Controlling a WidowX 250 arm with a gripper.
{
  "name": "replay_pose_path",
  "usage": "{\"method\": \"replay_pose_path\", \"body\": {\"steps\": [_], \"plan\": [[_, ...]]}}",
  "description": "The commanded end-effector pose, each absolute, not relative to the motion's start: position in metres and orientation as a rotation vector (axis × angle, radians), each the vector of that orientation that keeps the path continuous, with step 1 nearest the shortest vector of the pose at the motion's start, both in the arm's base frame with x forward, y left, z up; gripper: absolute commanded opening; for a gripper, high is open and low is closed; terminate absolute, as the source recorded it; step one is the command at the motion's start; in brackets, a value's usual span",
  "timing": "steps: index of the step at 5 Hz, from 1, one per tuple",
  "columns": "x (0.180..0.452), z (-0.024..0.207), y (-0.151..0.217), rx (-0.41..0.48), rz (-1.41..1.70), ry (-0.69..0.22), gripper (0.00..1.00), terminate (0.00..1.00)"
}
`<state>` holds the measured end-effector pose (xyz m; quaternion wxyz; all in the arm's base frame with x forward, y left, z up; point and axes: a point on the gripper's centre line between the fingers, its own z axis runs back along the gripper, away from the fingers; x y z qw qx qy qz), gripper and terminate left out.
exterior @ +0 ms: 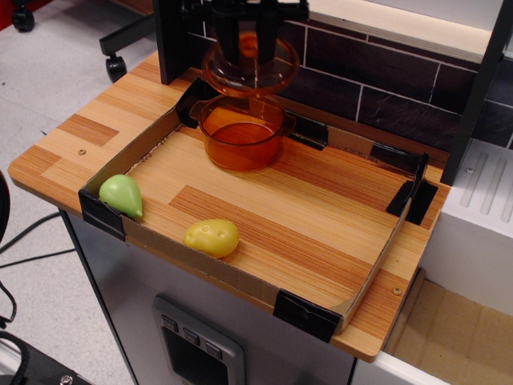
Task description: Take lid off pot
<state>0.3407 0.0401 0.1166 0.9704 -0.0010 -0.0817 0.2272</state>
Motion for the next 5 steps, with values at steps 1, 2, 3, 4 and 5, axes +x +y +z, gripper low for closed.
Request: {"method": "replay_pose_path", "body": {"steps": [1,2,3,4,5], "plan": [[0.299,0.123,-0.003,-0.063,0.307,-0.048,0.00,0.00],[0.280,0.105,-0.021,-0.063,0.227,-0.038,0.00,0.00],[0.275,0.092,-0.026,-0.044,0.202,-0.051,0.00,0.00],[0.270,0.074,-0.033,-0.020,0.179,-0.050,0.00,0.00],[0.270,0.064,-0.037,-0.013,0.165,-0.058,0.00,0.00]]}}
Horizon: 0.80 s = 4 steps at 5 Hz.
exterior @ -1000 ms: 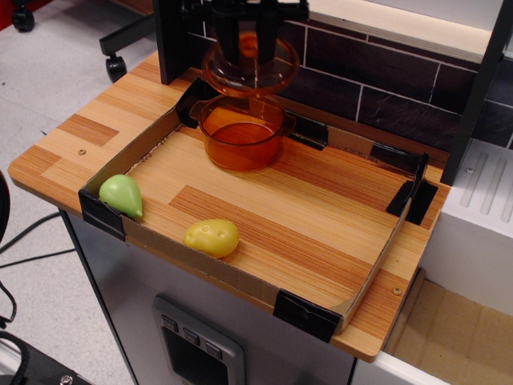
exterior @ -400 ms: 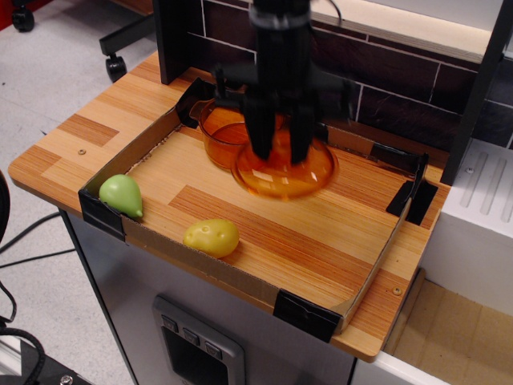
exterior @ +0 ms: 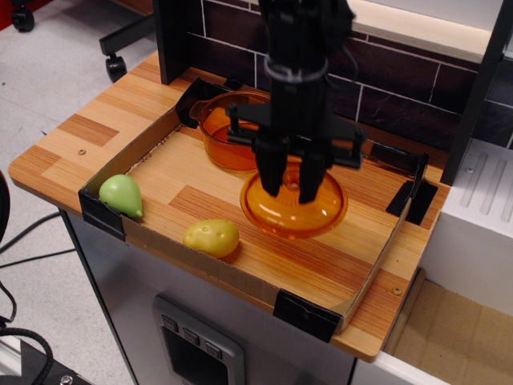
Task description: Take lid off pot
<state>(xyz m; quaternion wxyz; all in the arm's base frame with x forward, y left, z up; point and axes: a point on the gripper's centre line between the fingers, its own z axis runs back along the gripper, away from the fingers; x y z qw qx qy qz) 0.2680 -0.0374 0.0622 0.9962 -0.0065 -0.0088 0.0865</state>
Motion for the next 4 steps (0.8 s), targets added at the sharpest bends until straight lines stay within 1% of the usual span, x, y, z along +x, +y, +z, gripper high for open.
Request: {"method": "replay_pose_path", "body": {"steps": [1,2,3,4], "plan": [[0.2682,0.0585,-0.0419,-0.006,0.155,-0.052,0.00,0.00],[0.2652,0.0564,-0.0453,0.002,0.147,-0.046,0.00,0.00],[0.2631,0.0611,-0.0458,0.002,0.128,-0.036,1.00,0.00],[0.2617,0.0622,-0.0432,0.007,0.119,-0.031,1.00,0.00]]}}
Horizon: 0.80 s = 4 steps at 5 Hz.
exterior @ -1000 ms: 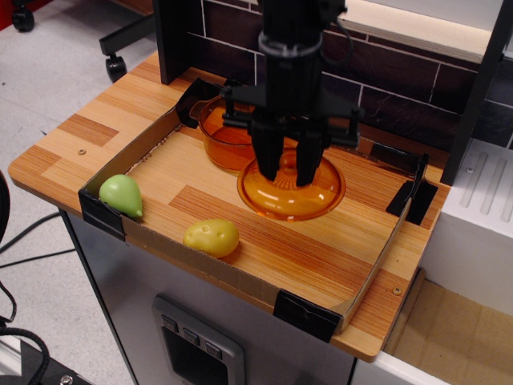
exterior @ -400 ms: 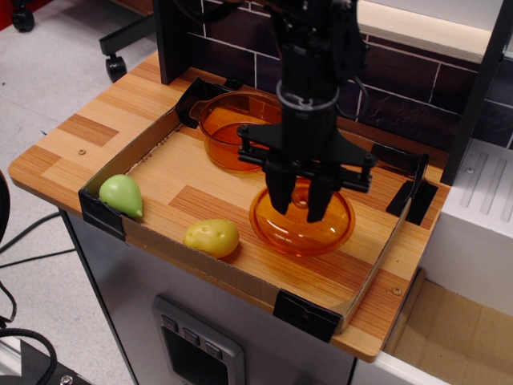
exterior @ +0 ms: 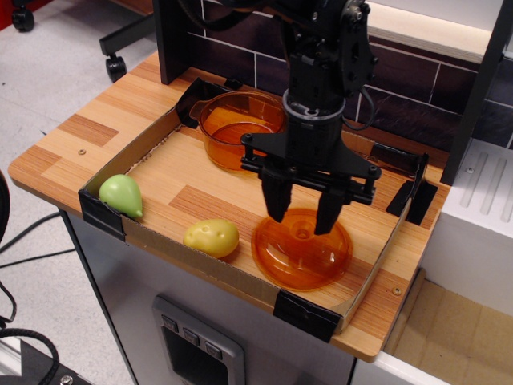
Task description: Take lid off pot
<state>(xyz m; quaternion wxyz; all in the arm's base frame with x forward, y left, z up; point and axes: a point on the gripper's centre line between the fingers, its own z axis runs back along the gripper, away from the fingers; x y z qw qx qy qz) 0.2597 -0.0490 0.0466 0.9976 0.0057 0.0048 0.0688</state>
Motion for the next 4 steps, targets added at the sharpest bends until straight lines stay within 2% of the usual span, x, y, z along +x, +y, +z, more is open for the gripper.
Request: {"method": "replay_pose_path", "body": {"steps": [1,2,4], "plan": [[0.261,0.063,-0.041,0.006,0.113,-0.030,1.00,0.00],[0.262,0.074,-0.035,-0.004,0.127,-0.049,1.00,0.00],[0.277,0.121,0.001,0.003,0.245,-0.077,1.00,0.00]]}}
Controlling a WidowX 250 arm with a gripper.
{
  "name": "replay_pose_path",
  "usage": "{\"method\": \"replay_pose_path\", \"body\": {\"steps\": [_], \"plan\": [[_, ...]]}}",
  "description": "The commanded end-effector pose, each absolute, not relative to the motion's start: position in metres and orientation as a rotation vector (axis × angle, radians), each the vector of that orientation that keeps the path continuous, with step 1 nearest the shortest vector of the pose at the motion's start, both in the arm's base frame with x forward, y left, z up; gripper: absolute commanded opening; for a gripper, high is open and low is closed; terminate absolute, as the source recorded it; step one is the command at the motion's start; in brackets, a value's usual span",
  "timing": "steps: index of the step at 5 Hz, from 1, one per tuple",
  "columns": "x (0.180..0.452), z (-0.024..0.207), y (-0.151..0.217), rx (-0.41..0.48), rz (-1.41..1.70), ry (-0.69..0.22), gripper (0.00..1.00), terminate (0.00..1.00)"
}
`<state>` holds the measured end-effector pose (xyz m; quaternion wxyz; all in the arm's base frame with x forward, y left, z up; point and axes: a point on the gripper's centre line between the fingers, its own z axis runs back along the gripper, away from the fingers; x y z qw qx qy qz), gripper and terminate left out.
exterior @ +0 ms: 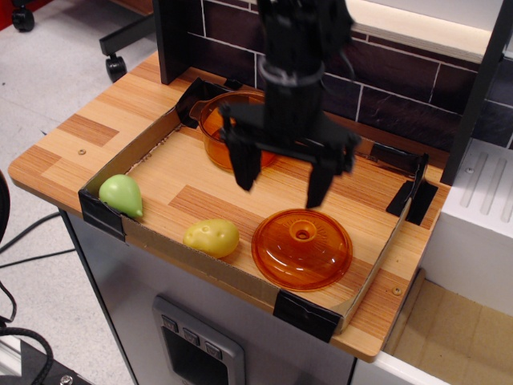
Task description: Take lid off pot
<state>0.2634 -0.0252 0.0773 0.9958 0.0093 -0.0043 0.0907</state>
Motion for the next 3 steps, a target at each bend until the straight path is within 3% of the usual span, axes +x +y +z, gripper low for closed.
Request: {"method": "replay_pose_path", "body": {"steps": [1,2,3], "plan": [[0.2773,0.1209,0.0010,0.003,0.245,-0.077,1.00,0.00],[0.2773,0.1209,0.0010,0.003,0.245,-0.077,1.00,0.00],[0.2773,0.1209,0.0010,0.003,0.245,-0.077,1.00,1.00]]}}
